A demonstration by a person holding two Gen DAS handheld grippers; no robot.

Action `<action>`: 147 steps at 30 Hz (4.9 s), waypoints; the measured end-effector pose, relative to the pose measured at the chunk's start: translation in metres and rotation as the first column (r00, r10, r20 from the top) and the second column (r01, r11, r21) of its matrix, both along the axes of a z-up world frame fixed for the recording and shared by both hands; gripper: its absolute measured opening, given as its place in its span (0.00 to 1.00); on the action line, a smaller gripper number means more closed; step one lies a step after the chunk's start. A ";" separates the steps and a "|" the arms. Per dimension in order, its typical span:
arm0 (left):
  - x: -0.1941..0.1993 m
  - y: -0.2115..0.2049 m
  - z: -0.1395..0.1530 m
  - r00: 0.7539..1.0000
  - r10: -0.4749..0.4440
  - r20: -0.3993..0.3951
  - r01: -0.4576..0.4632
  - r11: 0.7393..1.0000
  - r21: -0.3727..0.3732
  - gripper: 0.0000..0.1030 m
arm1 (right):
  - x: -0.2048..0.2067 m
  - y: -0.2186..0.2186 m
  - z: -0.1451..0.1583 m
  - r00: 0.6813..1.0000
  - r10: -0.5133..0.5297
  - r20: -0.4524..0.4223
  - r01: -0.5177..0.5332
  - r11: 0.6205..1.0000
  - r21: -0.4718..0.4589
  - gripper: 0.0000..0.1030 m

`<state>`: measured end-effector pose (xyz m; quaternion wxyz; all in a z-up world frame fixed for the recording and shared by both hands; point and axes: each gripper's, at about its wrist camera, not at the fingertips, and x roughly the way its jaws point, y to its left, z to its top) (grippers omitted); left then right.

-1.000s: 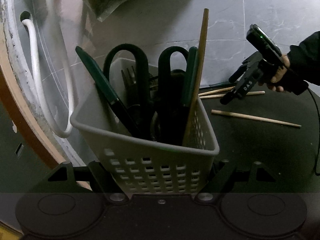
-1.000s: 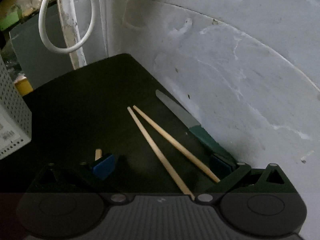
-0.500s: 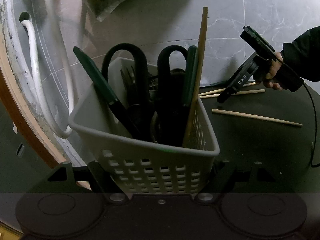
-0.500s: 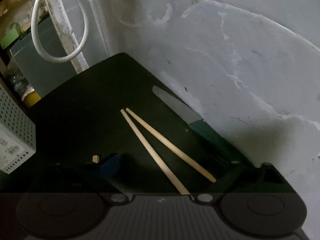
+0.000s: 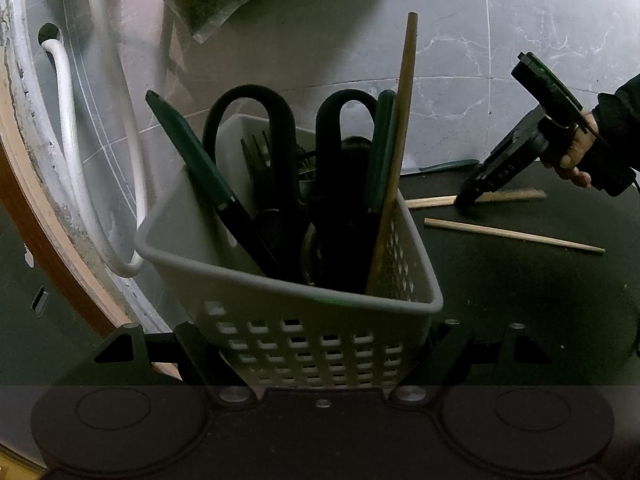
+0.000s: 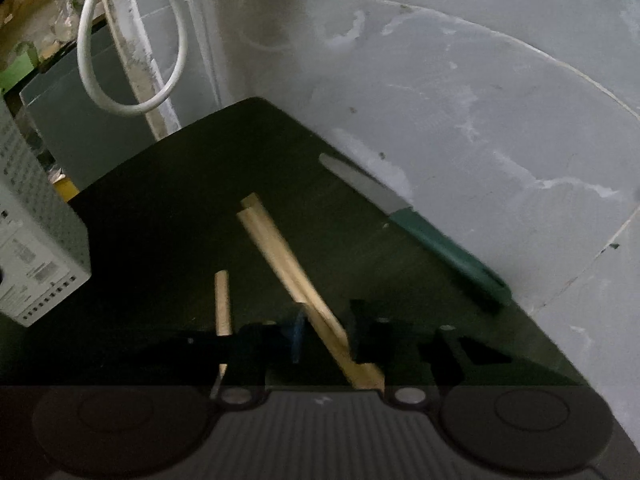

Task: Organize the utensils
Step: 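Close the right gripper on both wooden chopsticks, then lift the two chopsticks off the mat with the right gripper, then carry the chopsticks over the white caddy with the right gripper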

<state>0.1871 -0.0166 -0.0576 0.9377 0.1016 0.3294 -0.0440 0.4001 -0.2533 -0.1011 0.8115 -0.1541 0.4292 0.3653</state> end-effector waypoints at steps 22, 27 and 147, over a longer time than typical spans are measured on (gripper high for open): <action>-0.001 0.000 -0.002 1.000 0.009 0.008 -0.009 1.000 -0.007 0.79 | -0.001 0.030 0.005 0.998 -0.065 -0.018 0.063 0.993 -0.096 0.13; -0.002 0.000 -0.002 1.000 0.007 0.008 -0.007 1.000 -0.007 0.79 | -0.008 0.029 0.004 0.997 -0.073 0.013 0.074 0.992 -0.100 0.12; -0.003 0.009 -0.004 0.998 -0.042 0.047 0.044 0.998 -0.036 0.78 | -0.184 0.077 0.202 0.892 -0.253 0.374 -0.050 0.768 0.638 0.13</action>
